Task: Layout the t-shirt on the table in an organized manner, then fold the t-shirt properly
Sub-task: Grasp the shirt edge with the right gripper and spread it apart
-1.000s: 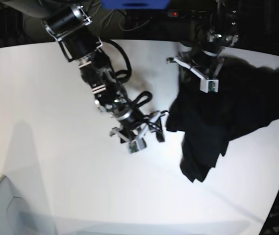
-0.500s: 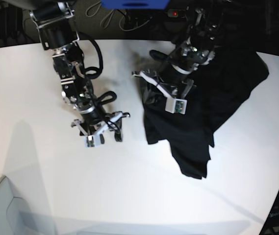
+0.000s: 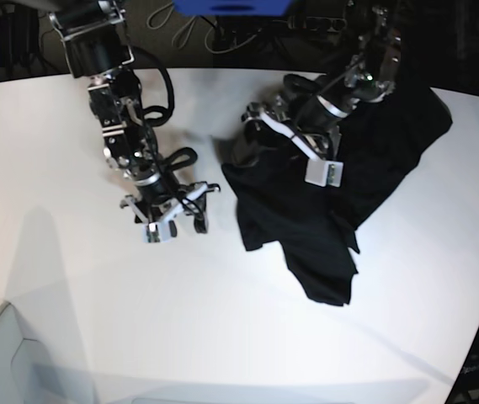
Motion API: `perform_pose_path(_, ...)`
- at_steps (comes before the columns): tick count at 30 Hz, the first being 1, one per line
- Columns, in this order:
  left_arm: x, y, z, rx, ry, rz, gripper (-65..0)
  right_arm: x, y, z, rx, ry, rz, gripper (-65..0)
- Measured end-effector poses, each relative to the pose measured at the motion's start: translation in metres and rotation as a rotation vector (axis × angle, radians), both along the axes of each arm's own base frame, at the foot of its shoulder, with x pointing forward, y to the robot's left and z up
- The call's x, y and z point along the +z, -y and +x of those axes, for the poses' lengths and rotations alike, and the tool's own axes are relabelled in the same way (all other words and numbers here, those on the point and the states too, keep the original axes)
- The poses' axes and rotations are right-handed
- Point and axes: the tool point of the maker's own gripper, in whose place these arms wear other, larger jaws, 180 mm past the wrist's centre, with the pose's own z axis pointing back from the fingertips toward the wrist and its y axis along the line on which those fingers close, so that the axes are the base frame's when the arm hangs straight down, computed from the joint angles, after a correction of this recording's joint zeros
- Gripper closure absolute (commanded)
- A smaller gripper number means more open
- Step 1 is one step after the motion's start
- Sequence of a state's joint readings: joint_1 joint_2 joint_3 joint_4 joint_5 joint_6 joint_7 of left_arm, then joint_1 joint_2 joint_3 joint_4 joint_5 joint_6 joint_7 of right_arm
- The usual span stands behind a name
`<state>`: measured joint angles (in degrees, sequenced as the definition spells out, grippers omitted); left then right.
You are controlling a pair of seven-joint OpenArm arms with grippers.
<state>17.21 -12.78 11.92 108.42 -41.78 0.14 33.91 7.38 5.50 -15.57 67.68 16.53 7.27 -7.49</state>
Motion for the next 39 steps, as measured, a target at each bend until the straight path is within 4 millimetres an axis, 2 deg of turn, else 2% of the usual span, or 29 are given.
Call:
perform_pose_path(3, -0.001, -0.022, -0.002, -0.006, -0.003, 0.025, -38.5, 0.015, -0.006, -0.002, 0.010, 0.040, 0.016, -37.7)
perform_pose_path(7, -0.010, -0.072, -0.004, 0.110, -0.050, 0.050, -38.5, 0.036, -0.022, -0.006, 0.016, 0.086, 0.062, -37.7)
perform_pose_path(11, -0.009, -0.124, 0.000, 0.242, -0.049, 0.096, -38.5, 0.045, -0.040, -0.014, 0.047, 0.082, 0.084, -37.7)
perform_pose_path(13, -0.006, -0.144, 0.002, 0.296, -0.039, 0.112, -38.5, 0.047, -0.057, -0.020, 0.087, 0.074, 0.093, -37.7)
perform_pose_path(19, 0.005, -0.203, 0.002, 0.446, -0.014, 0.167, -38.5, 0.076, -0.117, -0.049, 0.248, 0.127, 0.142, -39.2)
perform_pose_path(21, 0.009, -0.222, 0.002, 0.492, -0.002, 0.189, -38.5, 0.083, -0.131, -0.057, 0.285, 0.143, 0.156, -40.2)
perform_pose_path(25, -0.007, -0.262, -0.009, 0.588, -0.052, 0.247, -38.5, 0.083, -0.147, -0.067, 0.331, 0.137, 0.161, -40.3)
perform_pose_path(29, -0.028, -0.276, -0.019, 0.623, -0.114, 0.249, -38.5, 0.083, -0.158, -0.069, 0.338, 0.132, 0.184, -40.3)
perform_pose_path(33, -0.051, -0.285, -0.030, 0.650, -0.184, 0.250, -38.5, 0.066, -0.166, -0.067, 0.336, 0.080, 0.179, -40.2)
perform_pose_path(36, -0.067, -0.283, -0.027, 0.648, -0.220, 0.240, -38.5, 0.058, -0.167, -0.065, 0.338, 0.061, 0.167, -40.2)
perform_pose_path(39, -0.081, -0.279, -0.025, 0.640, -0.254, 0.226, -38.5, 0.052, -0.177, -0.069, 0.355, 0.041, 0.169, -40.3)
